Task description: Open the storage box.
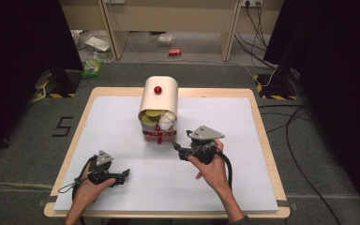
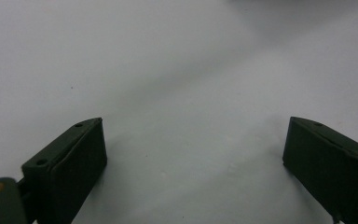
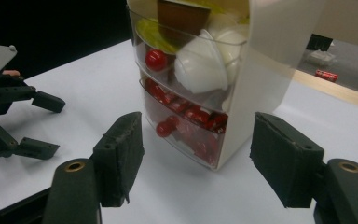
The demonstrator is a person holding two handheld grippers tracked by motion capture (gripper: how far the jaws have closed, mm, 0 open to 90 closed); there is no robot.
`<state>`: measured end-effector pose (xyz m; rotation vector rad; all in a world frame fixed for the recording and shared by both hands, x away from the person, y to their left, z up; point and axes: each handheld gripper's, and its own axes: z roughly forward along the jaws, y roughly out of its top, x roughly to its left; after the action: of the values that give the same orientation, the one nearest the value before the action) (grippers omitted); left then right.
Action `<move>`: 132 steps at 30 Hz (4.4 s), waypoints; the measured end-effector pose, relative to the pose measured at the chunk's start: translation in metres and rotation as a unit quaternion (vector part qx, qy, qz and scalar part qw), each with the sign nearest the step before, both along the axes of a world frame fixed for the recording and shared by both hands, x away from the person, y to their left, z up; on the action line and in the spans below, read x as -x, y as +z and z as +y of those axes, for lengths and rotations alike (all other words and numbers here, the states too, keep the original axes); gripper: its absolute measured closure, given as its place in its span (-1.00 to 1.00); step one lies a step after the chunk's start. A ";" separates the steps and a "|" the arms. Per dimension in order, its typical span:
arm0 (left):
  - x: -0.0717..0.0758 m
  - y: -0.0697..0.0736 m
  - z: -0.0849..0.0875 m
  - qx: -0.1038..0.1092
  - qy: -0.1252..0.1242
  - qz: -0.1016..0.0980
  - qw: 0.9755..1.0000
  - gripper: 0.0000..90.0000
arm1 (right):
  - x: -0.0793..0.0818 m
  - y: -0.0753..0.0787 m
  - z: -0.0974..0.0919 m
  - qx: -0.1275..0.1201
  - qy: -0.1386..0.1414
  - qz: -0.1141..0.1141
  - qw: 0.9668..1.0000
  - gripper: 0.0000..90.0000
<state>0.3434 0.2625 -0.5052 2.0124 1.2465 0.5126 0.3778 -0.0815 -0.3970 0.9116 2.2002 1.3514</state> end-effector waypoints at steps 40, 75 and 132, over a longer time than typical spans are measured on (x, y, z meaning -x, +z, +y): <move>0.000 0.000 0.000 0.000 0.000 0.000 1.000 -0.88 | -0.035 0.029 0.060 -0.017 0.025 -0.023 0.999 0.01; 0.000 0.000 0.000 -0.001 0.000 0.000 1.000 -0.88 | -0.031 0.031 0.054 0.026 0.070 0.018 0.997 0.07; 0.000 0.000 0.000 -0.001 0.000 0.000 1.000 -0.88 | 0.021 0.015 0.044 0.041 0.108 -0.002 0.993 0.08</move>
<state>0.3432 0.2626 -0.5052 2.0135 1.2455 0.5133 0.3570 -0.0370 -0.3817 0.6562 2.3879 1.3410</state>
